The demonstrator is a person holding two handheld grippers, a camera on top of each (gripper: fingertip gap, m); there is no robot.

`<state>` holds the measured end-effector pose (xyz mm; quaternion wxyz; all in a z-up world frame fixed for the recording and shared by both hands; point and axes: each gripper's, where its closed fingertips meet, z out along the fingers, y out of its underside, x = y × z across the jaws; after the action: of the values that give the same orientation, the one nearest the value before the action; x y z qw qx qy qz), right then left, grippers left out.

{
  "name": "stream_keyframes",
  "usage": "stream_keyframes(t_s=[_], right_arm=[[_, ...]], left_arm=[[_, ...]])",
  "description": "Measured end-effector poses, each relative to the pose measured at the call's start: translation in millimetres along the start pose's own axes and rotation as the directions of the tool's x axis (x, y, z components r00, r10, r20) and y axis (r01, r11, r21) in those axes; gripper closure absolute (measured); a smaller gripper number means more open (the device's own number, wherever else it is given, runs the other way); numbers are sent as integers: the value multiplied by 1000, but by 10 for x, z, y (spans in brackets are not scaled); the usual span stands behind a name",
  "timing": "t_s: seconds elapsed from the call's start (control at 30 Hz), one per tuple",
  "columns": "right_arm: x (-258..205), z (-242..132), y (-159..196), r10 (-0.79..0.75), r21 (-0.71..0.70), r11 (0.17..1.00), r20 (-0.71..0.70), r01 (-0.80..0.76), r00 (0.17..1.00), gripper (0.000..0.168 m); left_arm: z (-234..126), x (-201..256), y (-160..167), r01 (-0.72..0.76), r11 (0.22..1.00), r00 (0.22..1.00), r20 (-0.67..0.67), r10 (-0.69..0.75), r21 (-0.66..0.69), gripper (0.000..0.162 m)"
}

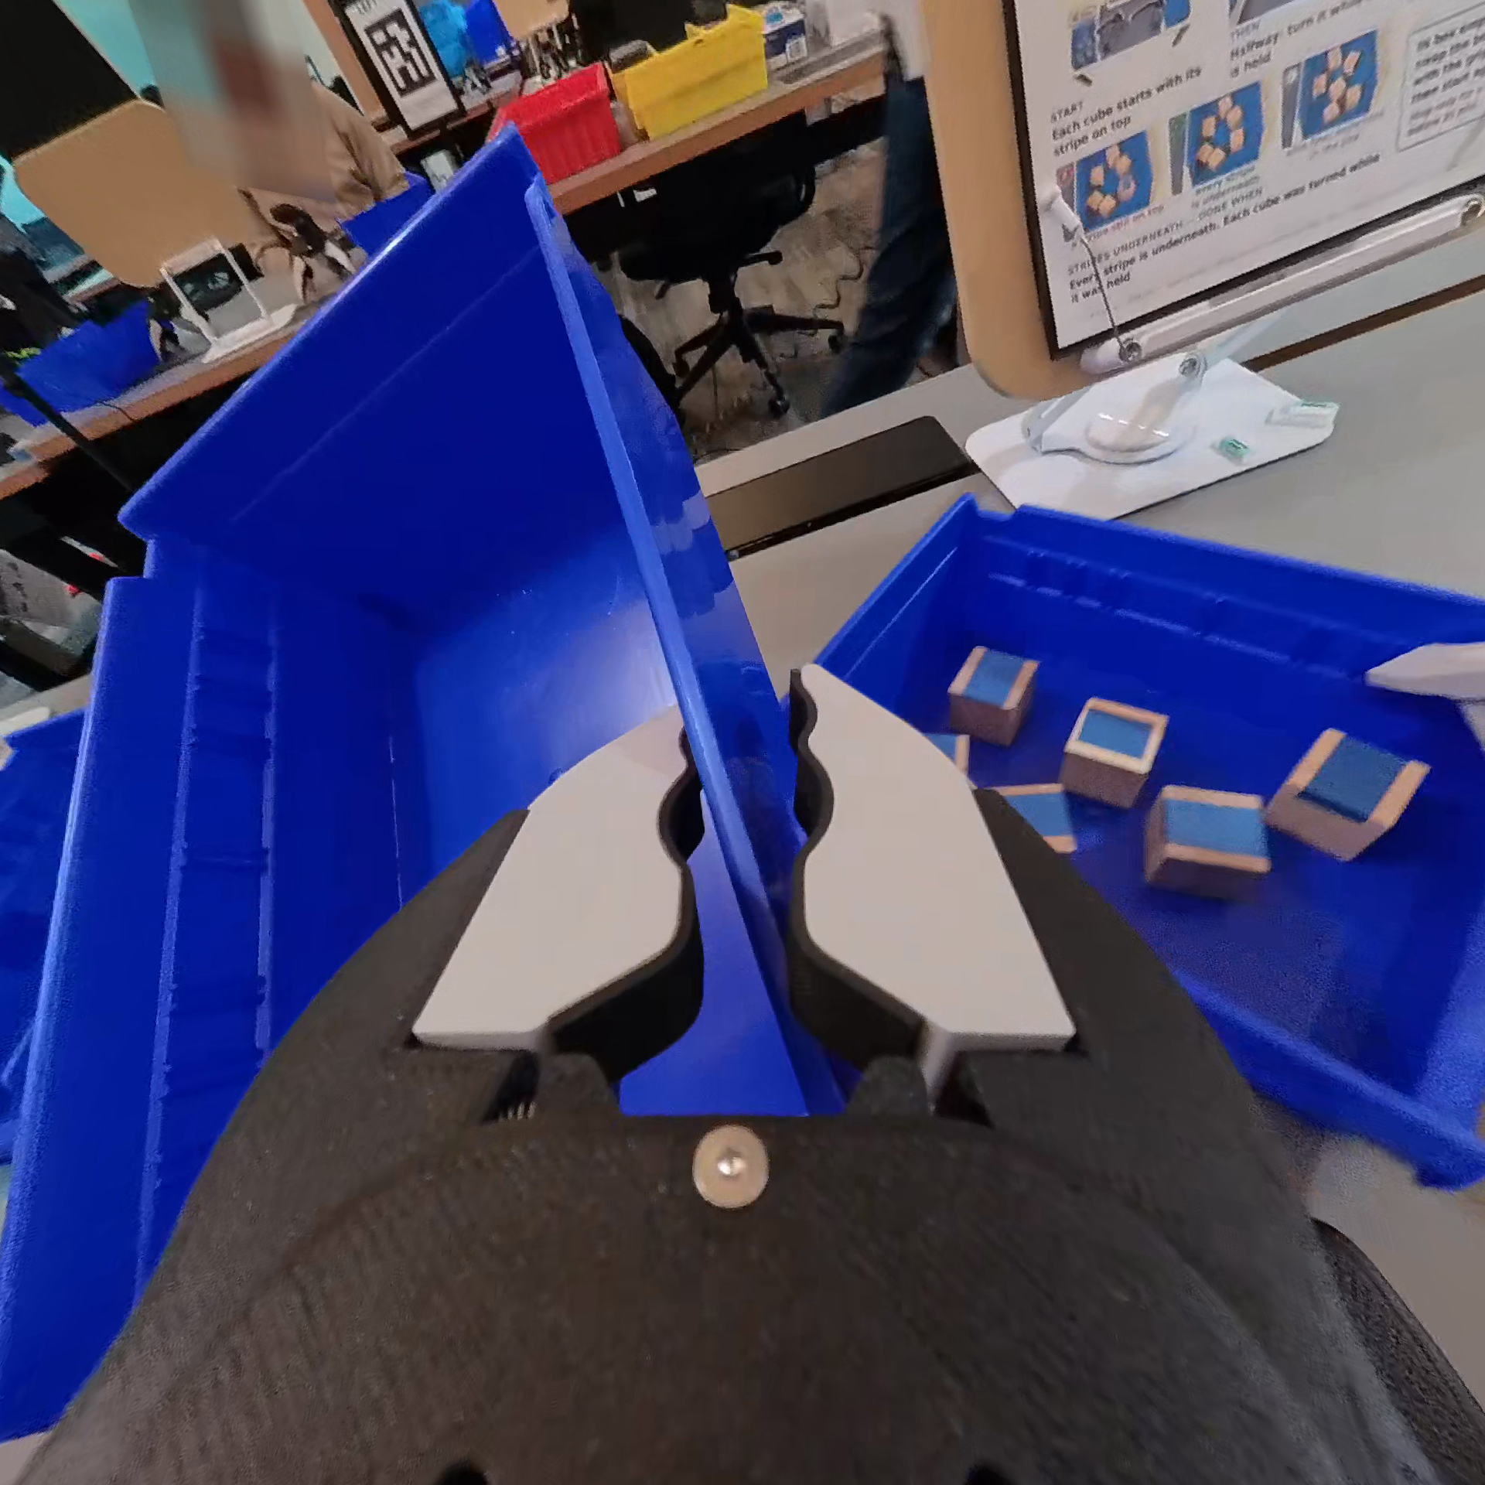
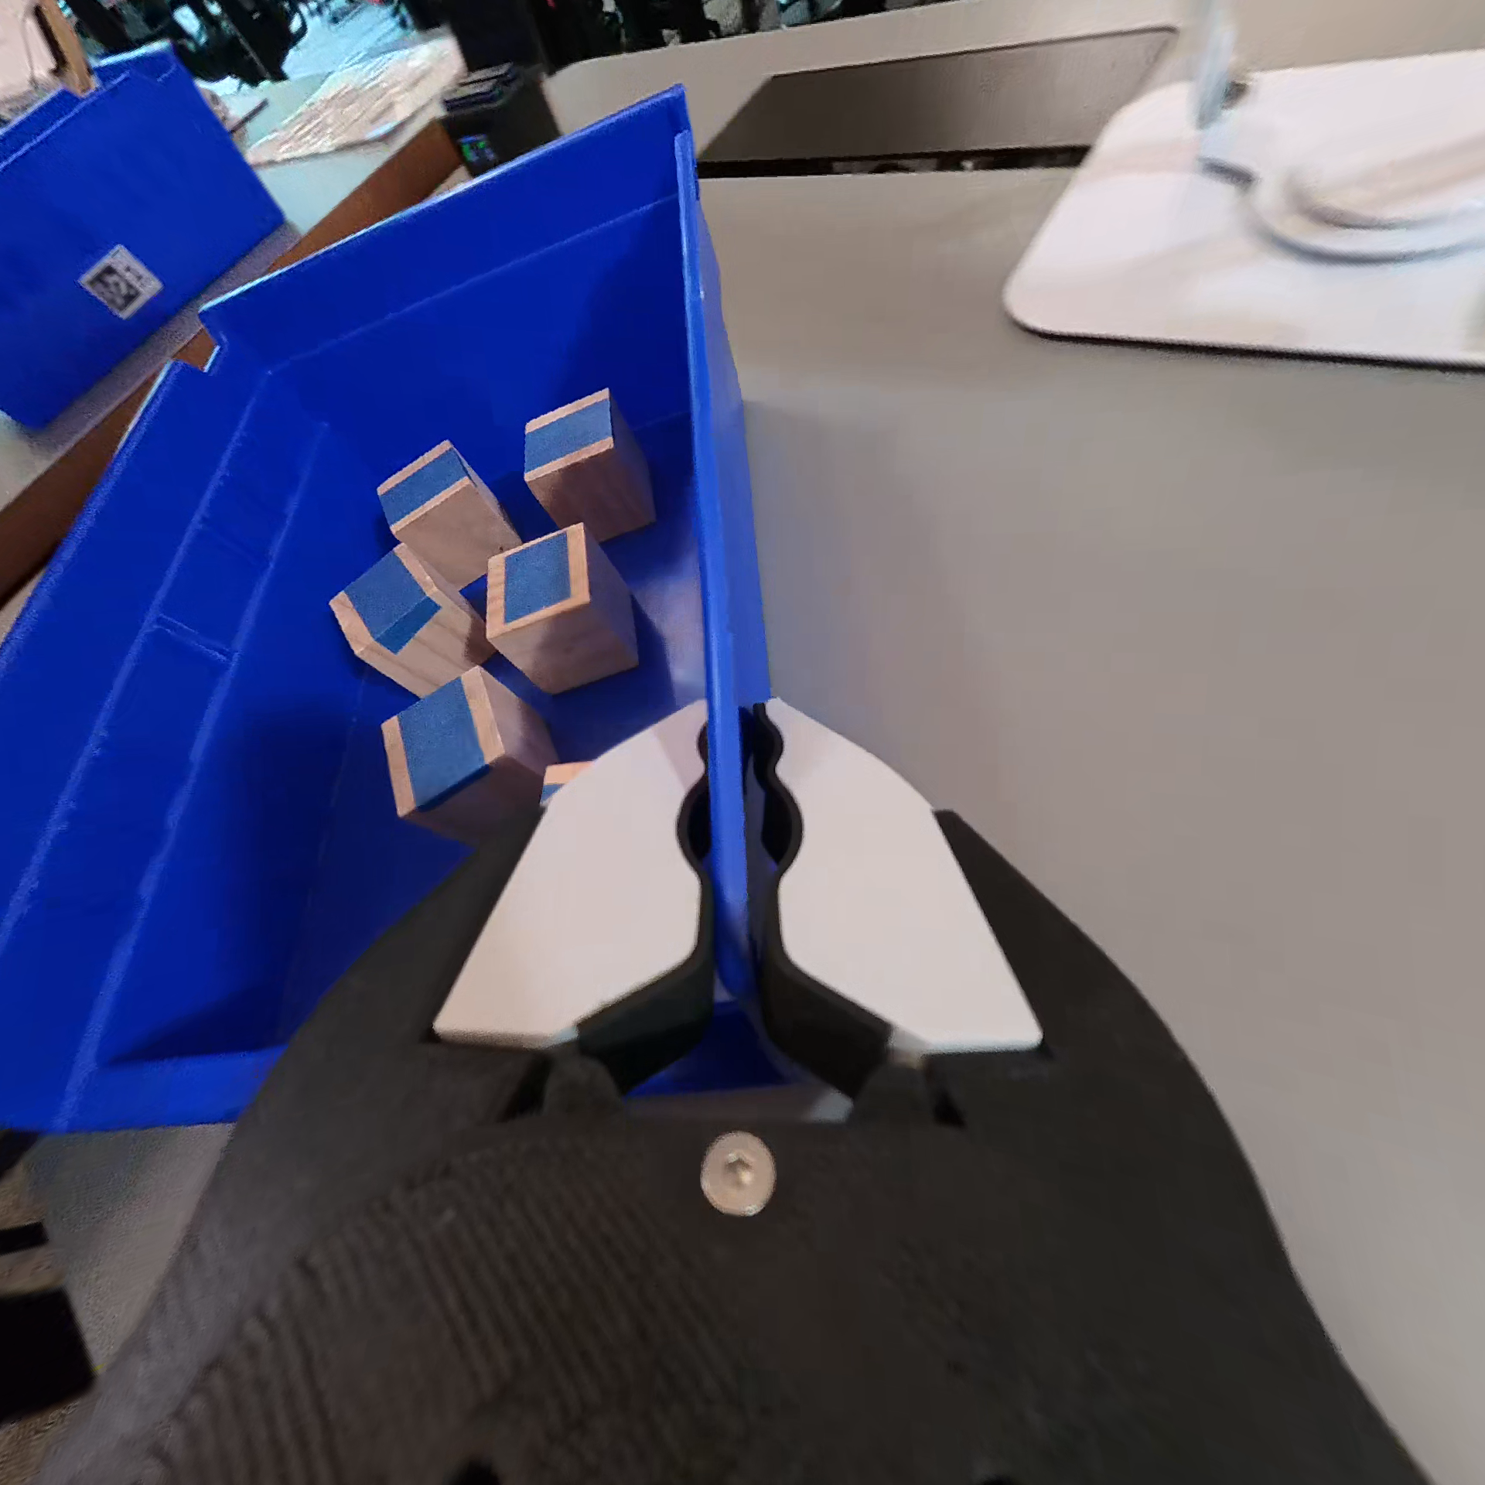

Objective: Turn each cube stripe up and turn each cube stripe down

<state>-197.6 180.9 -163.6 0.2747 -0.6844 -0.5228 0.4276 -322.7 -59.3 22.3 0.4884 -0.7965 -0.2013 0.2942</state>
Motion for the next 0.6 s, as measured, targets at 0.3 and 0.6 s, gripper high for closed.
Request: stream_keyframes(t_s=[0.3,0.6], right_arm=[[-915,635,-124,-39,-1,999,58,40,998,156],[-1658,921,-36,-174,-34,983,130,180,976,149]], left_arm=[[167,-64,-436,-13,999,1000,-6,13,35,142],[395,75,-683,-36,997,998,-53,40,71,141]])
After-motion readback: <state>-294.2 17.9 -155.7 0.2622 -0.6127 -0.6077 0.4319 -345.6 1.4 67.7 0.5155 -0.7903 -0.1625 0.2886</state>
